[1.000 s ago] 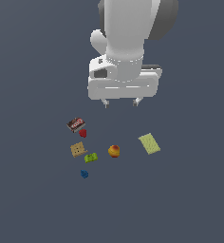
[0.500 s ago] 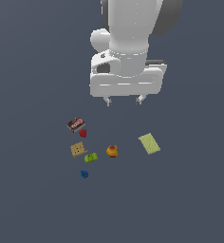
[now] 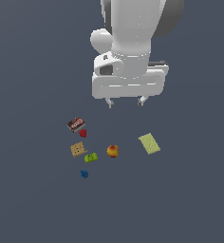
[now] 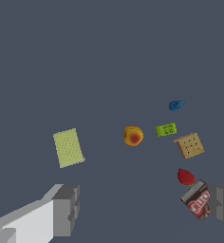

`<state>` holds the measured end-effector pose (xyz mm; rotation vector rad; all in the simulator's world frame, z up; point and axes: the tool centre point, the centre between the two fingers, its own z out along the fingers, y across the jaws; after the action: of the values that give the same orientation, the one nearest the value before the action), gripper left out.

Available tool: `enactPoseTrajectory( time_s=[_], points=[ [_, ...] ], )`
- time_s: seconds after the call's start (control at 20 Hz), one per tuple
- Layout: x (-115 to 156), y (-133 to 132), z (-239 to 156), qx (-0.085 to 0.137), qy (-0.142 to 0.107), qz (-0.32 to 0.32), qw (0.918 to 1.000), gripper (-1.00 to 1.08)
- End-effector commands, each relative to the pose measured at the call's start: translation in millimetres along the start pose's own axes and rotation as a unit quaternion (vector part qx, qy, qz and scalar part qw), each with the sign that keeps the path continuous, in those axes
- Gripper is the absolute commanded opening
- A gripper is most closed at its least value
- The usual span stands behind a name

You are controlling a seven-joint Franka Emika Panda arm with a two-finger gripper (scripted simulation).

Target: Pick up a designated object from a clutter of objects.

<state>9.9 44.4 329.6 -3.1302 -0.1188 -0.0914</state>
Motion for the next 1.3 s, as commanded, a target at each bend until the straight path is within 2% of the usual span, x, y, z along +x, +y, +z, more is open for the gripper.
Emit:
enactPoseTrajectory(
  time_s=[0.0,0.3,0.6,0.95,1.25],
  points=[
    [2.1,-5.7,10.0,-0.001,-0.001,-0.005,1.0000,1.00],
    [8.6,-29.8,52.6,-0.003,-0.006,-0.028,0.9996,1.00],
    [9.3,-69.7,120.1,-0.004,-0.013,-0.064,0.9979,1.00],
    [-7.0,-120.1,203.8,-0.003,-0.022,-0.111,0.9936,1.00],
    [-23.7,-146.7,248.0,0.000,-0.027,-0.136,0.9903,1.00]
  ],
)
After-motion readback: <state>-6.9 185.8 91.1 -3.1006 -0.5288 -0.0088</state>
